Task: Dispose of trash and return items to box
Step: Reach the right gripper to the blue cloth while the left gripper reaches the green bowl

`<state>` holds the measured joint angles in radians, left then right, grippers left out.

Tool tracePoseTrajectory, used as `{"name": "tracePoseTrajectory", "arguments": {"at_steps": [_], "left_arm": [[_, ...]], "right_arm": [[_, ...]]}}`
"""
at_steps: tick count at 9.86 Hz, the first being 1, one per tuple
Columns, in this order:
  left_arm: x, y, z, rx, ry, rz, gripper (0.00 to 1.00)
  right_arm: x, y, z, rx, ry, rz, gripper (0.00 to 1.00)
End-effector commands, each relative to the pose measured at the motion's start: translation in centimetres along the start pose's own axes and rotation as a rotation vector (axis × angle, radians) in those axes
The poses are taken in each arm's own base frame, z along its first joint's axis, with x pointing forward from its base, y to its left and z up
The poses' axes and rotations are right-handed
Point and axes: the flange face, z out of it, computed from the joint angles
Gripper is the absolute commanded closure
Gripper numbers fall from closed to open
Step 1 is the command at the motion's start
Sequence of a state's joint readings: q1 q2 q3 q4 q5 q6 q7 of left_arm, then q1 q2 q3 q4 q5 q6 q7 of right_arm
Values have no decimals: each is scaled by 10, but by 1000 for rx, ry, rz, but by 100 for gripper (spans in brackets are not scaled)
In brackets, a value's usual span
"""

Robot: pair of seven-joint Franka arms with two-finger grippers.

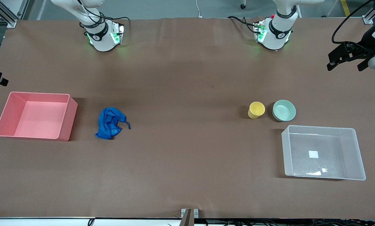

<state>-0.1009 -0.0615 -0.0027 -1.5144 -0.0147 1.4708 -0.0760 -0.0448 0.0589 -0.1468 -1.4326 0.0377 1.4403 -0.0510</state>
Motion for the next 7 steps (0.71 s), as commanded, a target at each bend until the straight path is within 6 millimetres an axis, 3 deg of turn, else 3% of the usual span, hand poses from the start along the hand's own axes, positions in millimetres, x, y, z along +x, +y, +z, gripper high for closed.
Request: {"name": "tracePoseTrajectory", "arguments": {"at_steps": [1, 2, 3, 4, 5, 7], "left_arm": [[6, -10, 19, 3, -42, -16, 0], [6, -18, 19, 0, -42, -20, 0], [7, -21, 24, 4, -51, -25, 0], [9, -31, 31, 2, -66, -35, 0], [11, -42, 50, -7, -78, -46, 1], [12, -61, 111, -15, -94, -32, 4]], "right_arm": [[-3, -11, 0, 9, -1, -16, 0], [-2, -25, 9, 10, -17, -35, 0], [2, -39, 30, 13, -34, -57, 0], [7, -65, 70, 9, -60, -95, 0], [9, -80, 108, 6, -75, -107, 0], [13, -111, 194, -9, -97, -144, 0]]}}
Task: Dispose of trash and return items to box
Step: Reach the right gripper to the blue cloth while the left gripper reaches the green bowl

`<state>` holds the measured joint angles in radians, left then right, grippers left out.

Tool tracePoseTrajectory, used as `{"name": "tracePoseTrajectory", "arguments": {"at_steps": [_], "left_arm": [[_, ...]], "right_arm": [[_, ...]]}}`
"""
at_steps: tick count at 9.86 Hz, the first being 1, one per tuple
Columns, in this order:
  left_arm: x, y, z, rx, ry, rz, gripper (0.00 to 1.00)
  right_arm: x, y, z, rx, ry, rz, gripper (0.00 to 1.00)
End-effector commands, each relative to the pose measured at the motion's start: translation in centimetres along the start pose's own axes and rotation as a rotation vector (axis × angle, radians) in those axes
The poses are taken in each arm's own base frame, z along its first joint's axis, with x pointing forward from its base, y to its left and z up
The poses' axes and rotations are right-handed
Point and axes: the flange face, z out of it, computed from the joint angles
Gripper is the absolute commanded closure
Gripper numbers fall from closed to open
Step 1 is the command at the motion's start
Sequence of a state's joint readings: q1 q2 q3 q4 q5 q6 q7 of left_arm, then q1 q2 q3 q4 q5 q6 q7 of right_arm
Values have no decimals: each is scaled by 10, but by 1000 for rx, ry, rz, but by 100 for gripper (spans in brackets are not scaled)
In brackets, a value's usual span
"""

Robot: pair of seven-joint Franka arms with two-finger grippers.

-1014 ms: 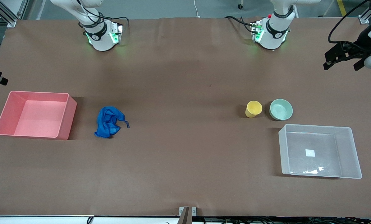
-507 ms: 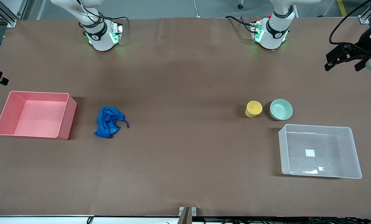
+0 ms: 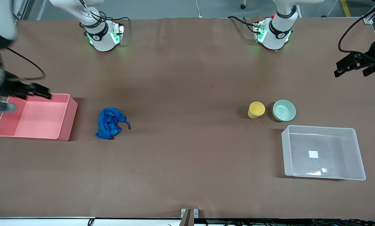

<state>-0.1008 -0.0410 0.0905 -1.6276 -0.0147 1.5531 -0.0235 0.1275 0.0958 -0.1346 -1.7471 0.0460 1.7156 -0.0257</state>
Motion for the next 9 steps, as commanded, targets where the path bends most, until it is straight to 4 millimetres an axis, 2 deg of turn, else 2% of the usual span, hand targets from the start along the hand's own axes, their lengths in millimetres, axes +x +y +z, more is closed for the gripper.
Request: {"name": "tracePoseTrajectory", "arguments": {"at_steps": [1, 2, 4, 5, 6, 7, 9], "left_arm": [[0, -13, 84, -12, -25, 6, 4], [-2, -17, 121, -13, -22, -2, 4], [-17, -27, 201, -11, -18, -21, 3], [-26, -28, 238, -4, 15, -20, 1], [-34, -27, 282, 2, 63, -22, 1], [-39, -28, 318, 12, 82, -20, 0], [-43, -28, 376, 29, 83, -17, 0]], "right_arm": [[8, -25, 95, -10, 1, -20, 0], [14, -36, 138, -18, 19, -4, 0], [21, -78, 216, -41, 54, 42, 0], [28, -90, 254, -54, 74, 44, 0], [31, -85, 282, -62, 88, 46, 0], [26, -83, 298, -62, 116, 44, 0], [19, -80, 308, -64, 115, 39, 0]]}}
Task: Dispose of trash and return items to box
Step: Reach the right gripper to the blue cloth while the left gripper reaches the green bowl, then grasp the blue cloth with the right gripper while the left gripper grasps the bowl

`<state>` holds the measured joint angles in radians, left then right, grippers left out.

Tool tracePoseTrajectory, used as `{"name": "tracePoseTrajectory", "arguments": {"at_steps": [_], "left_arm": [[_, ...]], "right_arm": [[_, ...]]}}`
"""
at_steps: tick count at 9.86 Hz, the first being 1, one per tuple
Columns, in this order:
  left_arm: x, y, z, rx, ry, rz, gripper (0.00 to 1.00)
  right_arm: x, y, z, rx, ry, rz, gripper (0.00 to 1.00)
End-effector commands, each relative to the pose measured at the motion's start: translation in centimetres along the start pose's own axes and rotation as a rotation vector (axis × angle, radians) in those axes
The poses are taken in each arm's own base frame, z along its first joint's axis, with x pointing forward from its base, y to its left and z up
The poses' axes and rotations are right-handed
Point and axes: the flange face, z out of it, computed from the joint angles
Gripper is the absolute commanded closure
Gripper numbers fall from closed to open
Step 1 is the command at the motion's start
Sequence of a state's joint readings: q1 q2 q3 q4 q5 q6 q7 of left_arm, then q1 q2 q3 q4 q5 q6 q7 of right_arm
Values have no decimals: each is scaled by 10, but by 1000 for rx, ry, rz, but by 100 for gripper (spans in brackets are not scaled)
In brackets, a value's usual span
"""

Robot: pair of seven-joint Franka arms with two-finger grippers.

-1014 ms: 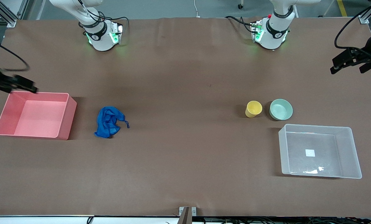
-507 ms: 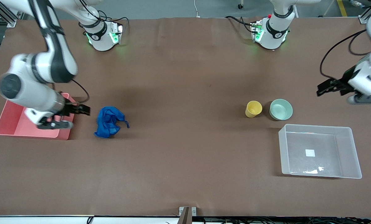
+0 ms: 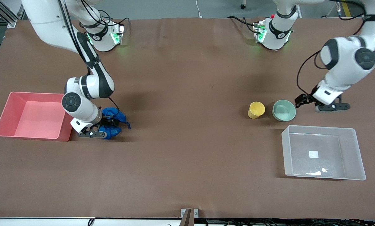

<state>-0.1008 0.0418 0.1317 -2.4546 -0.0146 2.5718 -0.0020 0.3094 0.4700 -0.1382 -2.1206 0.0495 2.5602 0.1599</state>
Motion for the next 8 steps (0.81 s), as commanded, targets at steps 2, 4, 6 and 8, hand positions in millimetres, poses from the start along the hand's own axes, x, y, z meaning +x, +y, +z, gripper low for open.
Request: {"name": "tracePoseTrajectory", "arguments": {"at_steps": [2, 4, 6, 8], "left_arm": [[-17, 0, 78, 25, -75, 20, 1], [-20, 0, 103, 34, -86, 33, 15], [-20, 1, 110, 36, -81, 38, 83], [-17, 2, 105, 34, -62, 40, 100]], "right_arm": [[-20, -5, 8, 7, 30, -1, 0], [-21, 0, 12, 8, 46, 4, 69], [-17, 13, 10, 2, -15, 43, 98], [-3, 10, -19, 7, -113, 71, 99]]}}
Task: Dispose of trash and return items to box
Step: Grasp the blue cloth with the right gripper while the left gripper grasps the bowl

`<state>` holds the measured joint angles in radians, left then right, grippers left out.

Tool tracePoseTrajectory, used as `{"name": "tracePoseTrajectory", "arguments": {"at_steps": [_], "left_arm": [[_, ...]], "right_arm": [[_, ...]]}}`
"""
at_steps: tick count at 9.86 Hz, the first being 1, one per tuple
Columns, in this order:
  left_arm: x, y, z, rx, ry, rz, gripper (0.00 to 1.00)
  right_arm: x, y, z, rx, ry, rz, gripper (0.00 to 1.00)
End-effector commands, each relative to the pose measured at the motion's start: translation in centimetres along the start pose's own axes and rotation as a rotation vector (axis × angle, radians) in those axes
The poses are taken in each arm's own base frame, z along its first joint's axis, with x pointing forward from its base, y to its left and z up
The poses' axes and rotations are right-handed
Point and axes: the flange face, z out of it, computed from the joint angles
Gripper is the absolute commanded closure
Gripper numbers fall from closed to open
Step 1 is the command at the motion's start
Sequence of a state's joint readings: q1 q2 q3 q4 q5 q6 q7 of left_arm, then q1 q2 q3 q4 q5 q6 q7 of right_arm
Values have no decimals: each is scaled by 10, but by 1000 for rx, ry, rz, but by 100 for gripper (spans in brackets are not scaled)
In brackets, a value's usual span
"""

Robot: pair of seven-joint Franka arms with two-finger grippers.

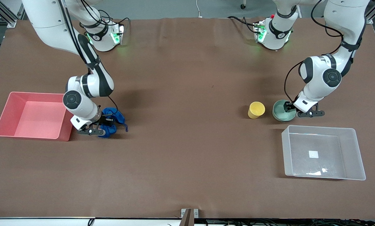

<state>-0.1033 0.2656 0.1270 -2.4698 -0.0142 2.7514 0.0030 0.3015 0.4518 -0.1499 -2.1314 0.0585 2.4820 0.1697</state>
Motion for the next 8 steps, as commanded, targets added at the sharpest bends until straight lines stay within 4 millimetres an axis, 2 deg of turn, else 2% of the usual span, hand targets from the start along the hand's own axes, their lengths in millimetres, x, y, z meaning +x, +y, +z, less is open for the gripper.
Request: {"name": "tracePoseTrajectory", "arguments": {"at_steps": [1, 2, 3, 4, 6, 7, 8], "left_arm": [[-1, 2, 9, 5, -5, 22, 100], [2, 6, -2, 1, 16, 6, 100], [12, 7, -32, -8, 64, 5, 100], [15, 9, -72, -22, 62, -1, 100], [29, 8, -148, -39, 20, -3, 100], [40, 7, -182, -46, -25, 2, 100], [57, 4, -202, -47, -31, 3, 100]], "right_arm": [[10, -4, -47, 21, -66, 39, 99], [16, -1, -74, 21, -101, 42, 99], [27, 9, -115, 27, -124, 54, 99], [36, 25, -158, 35, -150, 70, 99], [38, 82, -239, 57, -130, 133, 99], [31, 116, -265, 63, -106, 118, 99], [25, 151, -266, 68, -125, 106, 99]]}}
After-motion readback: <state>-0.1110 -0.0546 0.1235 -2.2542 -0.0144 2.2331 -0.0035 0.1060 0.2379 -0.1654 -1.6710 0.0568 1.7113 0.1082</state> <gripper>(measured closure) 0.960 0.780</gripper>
